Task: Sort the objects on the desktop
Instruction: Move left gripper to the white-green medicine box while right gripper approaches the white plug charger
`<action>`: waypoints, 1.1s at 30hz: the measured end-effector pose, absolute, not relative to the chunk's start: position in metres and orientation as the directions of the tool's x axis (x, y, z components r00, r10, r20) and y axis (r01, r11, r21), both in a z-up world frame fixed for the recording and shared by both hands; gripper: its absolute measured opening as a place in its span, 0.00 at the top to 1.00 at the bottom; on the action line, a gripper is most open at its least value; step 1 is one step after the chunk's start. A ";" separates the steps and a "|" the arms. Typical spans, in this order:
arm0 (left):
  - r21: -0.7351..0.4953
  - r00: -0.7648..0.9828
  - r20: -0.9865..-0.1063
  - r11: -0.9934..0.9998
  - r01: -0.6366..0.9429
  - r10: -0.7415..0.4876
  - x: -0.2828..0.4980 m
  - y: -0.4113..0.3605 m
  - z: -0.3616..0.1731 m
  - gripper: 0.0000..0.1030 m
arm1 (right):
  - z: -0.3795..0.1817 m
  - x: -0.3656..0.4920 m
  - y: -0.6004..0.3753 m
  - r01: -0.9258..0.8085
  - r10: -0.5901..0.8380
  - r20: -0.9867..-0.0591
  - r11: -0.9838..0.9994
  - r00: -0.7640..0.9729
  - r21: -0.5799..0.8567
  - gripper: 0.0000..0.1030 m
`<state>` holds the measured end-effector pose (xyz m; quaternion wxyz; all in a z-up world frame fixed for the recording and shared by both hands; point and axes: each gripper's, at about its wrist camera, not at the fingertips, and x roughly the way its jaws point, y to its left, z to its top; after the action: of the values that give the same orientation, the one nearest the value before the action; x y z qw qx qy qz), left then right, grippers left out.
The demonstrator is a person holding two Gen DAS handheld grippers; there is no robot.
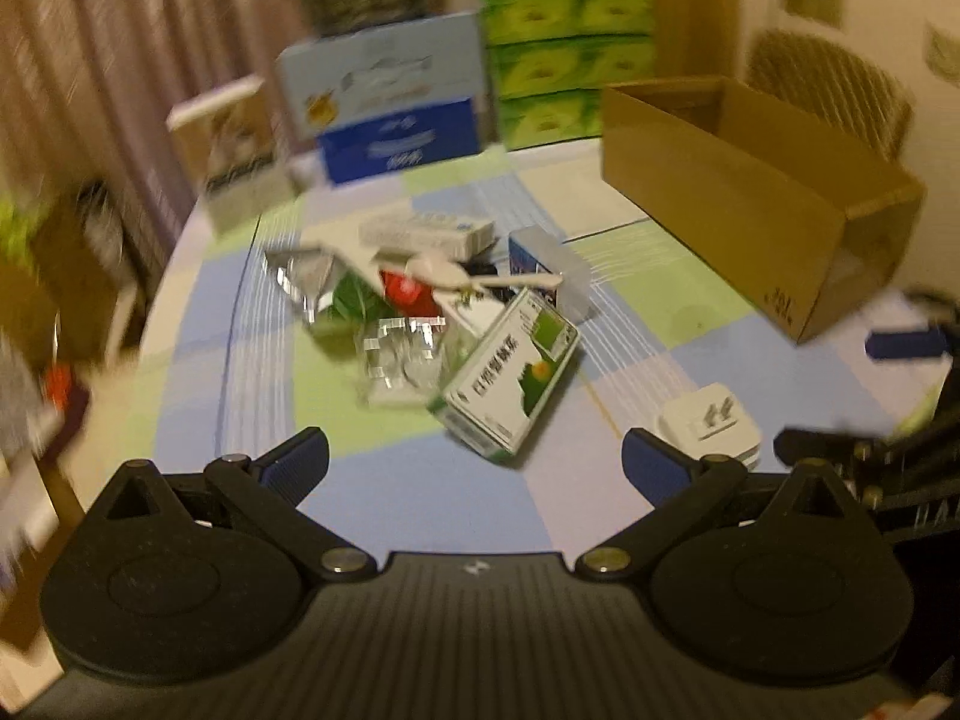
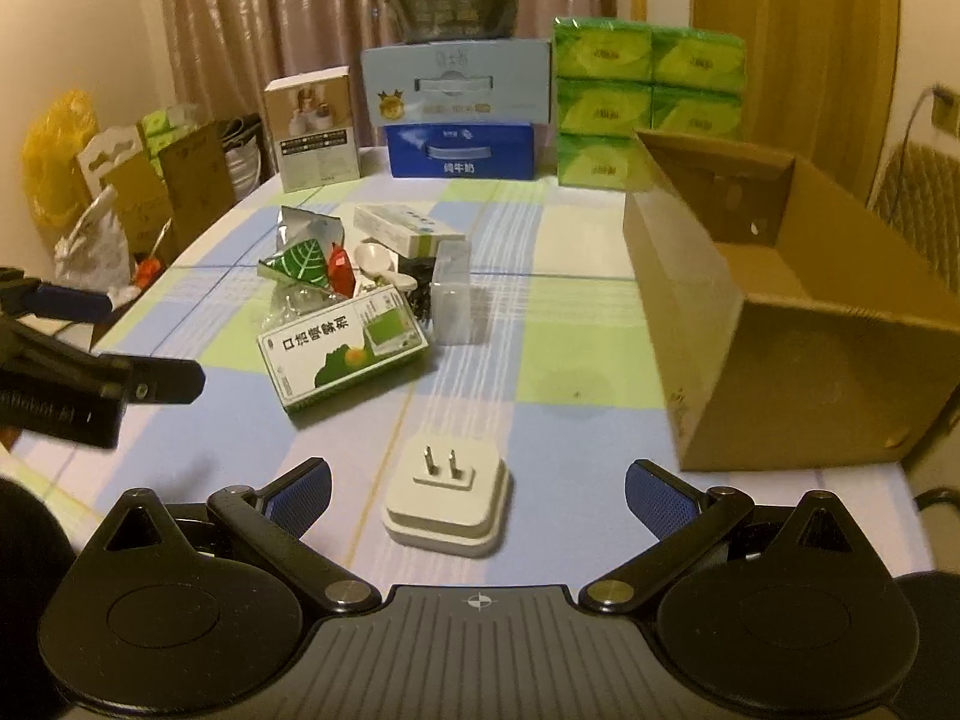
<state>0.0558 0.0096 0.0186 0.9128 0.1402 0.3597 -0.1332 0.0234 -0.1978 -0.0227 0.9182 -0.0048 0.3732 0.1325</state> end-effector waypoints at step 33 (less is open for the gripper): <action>0.330 0.644 -0.729 0.705 0.627 -0.231 0.126 -0.009 -0.048 0.10 | -0.097 0.065 -0.169 -0.204 0.156 -0.751 0.978 0.642 0.029 0.40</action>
<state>0.1259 -0.0089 -0.0481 0.8586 0.2913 0.3397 -0.2500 0.0647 -0.1686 -0.0966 0.9055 -0.0292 0.4114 0.0995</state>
